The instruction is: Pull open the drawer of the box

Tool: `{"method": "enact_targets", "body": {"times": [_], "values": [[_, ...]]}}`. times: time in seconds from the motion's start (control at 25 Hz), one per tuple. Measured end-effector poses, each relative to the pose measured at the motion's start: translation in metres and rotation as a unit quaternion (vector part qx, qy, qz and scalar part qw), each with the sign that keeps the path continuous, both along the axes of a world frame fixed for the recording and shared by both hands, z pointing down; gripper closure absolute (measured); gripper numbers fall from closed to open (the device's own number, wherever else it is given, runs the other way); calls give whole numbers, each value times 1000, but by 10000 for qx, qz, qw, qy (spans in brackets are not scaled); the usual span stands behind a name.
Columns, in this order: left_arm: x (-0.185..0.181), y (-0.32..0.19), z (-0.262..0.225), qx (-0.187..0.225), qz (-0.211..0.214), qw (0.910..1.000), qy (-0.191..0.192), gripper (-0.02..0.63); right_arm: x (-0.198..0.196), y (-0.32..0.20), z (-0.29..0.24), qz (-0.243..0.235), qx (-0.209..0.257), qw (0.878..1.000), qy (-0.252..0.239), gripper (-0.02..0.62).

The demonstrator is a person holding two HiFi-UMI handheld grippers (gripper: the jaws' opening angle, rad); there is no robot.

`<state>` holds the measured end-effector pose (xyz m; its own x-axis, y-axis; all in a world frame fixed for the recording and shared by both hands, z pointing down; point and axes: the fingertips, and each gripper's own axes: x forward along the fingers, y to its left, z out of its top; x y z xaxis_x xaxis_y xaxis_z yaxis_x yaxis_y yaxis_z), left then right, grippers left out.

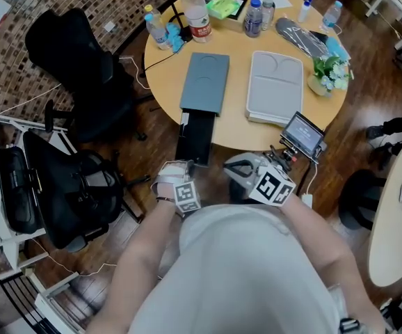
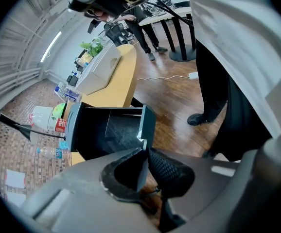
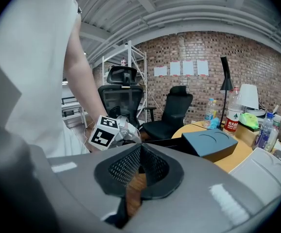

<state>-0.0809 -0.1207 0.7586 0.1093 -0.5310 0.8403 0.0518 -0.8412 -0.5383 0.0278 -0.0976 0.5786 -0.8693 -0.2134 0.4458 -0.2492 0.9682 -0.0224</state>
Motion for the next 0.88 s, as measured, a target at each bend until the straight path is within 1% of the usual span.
{"method": "enact_targets", "body": {"times": [0.24, 0.36, 0.44, 0.6, 0.72, 0.8, 0.88], "values": [[-5, 2, 4, -74, -21, 10000, 47, 554, 2, -1, -1, 136, 39, 9998, 102, 589], [-6, -1, 3, -22, -32, 9999, 134, 539, 0, -3, -1, 250, 54, 9997, 44, 589], [-6, -1, 1, 28, -27, 9996, 274, 523, -2, -3, -1, 311, 37, 9995, 38, 589], [-8, 8, -8, 31, -81, 9977, 666, 515, -8, 0, -5, 437, 83, 9990, 71, 589], [-17, 17, -24, 82, -350, 9940, 1033, 515, -14, 4, -11, 564, 147, 9983, 67, 589], [-23, 21, -39, 86, -710, 9863, 1485, 517, -18, 10, -16, 647, 176, 9977, 49, 589], [-27, 22, -60, 100, -1129, 9727, 2023, 521, -24, 18, -20, 716, 204, 9972, 47, 589]]}}
